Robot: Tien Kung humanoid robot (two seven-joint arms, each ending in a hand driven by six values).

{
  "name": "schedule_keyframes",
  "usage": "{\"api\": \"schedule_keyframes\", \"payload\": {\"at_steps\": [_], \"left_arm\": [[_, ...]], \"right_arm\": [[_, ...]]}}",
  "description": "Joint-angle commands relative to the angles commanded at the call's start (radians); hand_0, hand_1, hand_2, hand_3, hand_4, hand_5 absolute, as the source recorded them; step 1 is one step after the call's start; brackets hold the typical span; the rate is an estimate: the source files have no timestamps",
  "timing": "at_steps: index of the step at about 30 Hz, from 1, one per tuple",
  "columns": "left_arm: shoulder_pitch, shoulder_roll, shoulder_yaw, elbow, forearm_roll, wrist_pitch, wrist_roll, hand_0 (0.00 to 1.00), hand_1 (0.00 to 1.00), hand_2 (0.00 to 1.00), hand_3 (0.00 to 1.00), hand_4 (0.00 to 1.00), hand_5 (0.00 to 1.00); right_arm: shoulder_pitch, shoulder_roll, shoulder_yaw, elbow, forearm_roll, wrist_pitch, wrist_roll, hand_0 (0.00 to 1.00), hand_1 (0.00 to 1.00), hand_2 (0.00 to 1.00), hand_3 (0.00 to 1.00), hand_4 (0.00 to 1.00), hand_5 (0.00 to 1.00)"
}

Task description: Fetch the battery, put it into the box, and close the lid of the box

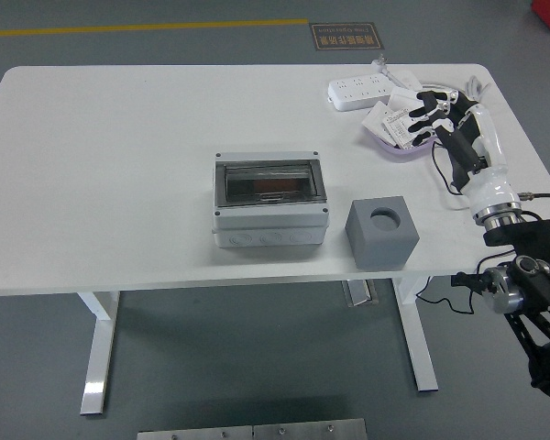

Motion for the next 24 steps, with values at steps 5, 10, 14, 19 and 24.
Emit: {"api": "schedule_keyframes", "payload": {"at_steps": [5,10,14,19,24], "left_arm": [[-0.002,0.003,0.001,0.000,-0.006,0.000,-0.001,0.578,0.573,0.547,0.567,0.532,0.002],[-0.003,0.006,0.002,0.000,-0.010,0.001,-0.002,0.578,0.573,0.547,0.567,0.532,0.002],[-0.001,0.006,0.003,0.000,-0.011,0.001,-0.002,0.578,0.573,0.547,0.567,0.532,0.002],[0.001,0.006,0.003,0.000,-0.012,0.002,-0.003,0.578,0.573,0.548,0.567,0.532,0.002],[0.001,0.004,0.006,0.000,-0.014,0.001,-0.004,0.578,0.573,0.548,0.567,0.532,0.002]], "right_arm": [[-0.003,0.004,0.011,0.004,0.000,0.006,-0.006,0.325,0.400,0.462,0.547,0.709,0.477],[-0.006,0.011,0.014,0.004,0.000,0.018,-0.018,0.328,0.399,0.463,0.545,0.711,0.482],[-0.009,0.016,0.013,0.009,-0.005,0.025,-0.026,0.333,0.399,0.463,0.540,0.715,0.491],[-0.014,0.015,0.007,0.015,-0.015,0.030,-0.033,0.334,0.398,0.463,0.542,0.715,0.495],[-0.019,0.009,0.000,0.026,-0.037,0.031,-0.040,0.336,0.397,0.462,0.541,0.711,0.509]]}}
